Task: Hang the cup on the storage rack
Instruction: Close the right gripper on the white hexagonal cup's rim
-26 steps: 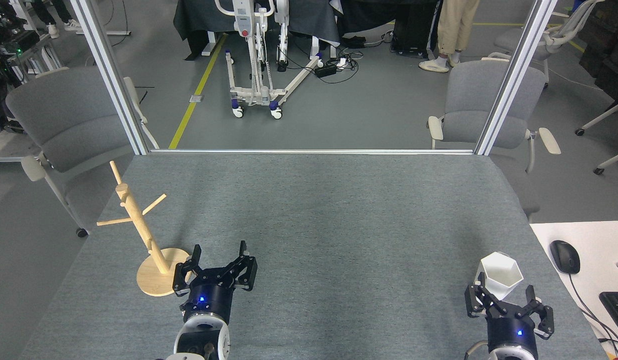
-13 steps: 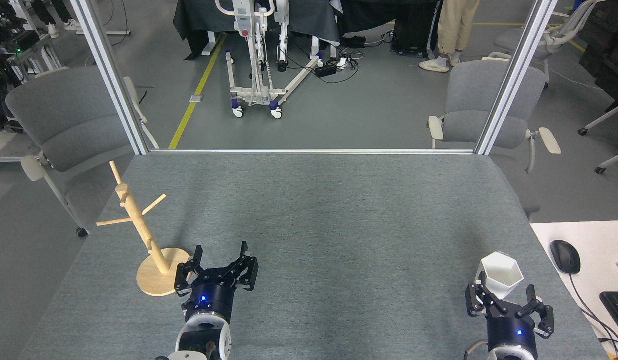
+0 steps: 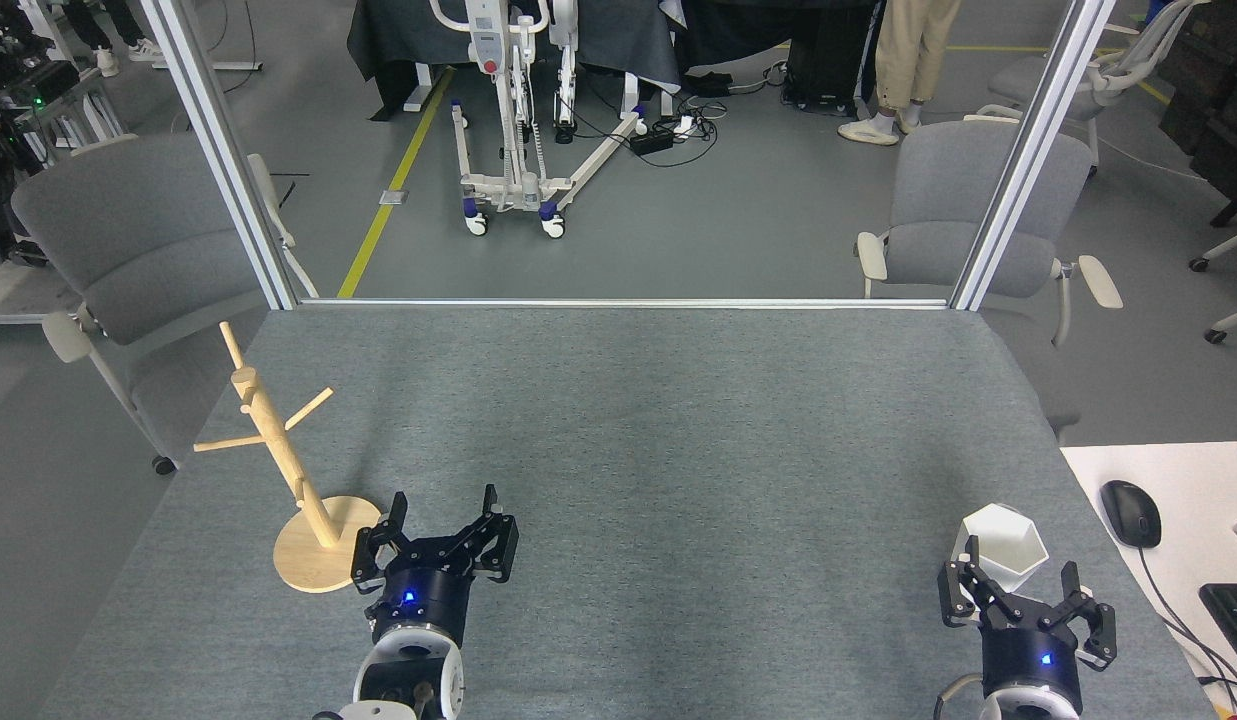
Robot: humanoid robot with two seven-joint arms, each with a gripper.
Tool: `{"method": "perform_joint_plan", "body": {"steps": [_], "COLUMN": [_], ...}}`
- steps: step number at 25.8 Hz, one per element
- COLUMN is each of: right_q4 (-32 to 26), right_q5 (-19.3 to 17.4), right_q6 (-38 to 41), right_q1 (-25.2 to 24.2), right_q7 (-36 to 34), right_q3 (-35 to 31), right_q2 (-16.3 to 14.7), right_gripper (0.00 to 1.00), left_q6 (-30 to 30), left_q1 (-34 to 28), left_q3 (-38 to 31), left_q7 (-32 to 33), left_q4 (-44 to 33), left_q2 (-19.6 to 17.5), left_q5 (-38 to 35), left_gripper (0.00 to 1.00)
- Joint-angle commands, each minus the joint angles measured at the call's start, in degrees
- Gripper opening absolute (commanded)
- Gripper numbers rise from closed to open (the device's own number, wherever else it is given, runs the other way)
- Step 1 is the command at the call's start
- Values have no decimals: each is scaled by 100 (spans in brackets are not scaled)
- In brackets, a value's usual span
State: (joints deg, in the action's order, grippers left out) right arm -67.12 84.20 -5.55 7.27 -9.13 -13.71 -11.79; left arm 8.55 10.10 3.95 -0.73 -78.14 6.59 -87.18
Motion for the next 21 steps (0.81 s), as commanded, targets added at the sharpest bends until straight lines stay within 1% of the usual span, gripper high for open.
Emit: {"method": "perform_joint_plan", "body": {"steps": [1, 13, 18, 21], "right_q4": [23, 102, 410, 471], "right_q5": [0, 18, 44, 44], "right_q6": [1, 1, 1, 1], "right_q1": [2, 11, 248, 310], "right_q7": [-1, -1, -1, -1], "right_q3": [0, 0, 26, 44], "right_q2": [1, 1, -8, -17], "right_gripper": [100, 100, 100, 100], "left_q6": [-2, -2, -2, -2], "left_q1": [0, 0, 0, 0], "left_q3": [0, 0, 0, 0], "left_q7": [2, 2, 2, 2], "left_q4": [0, 44, 44, 44], "left_q2": [0, -9, -9, 0], "left_q5": [0, 9, 17, 17], "left_gripper": [100, 100, 100, 100]}}
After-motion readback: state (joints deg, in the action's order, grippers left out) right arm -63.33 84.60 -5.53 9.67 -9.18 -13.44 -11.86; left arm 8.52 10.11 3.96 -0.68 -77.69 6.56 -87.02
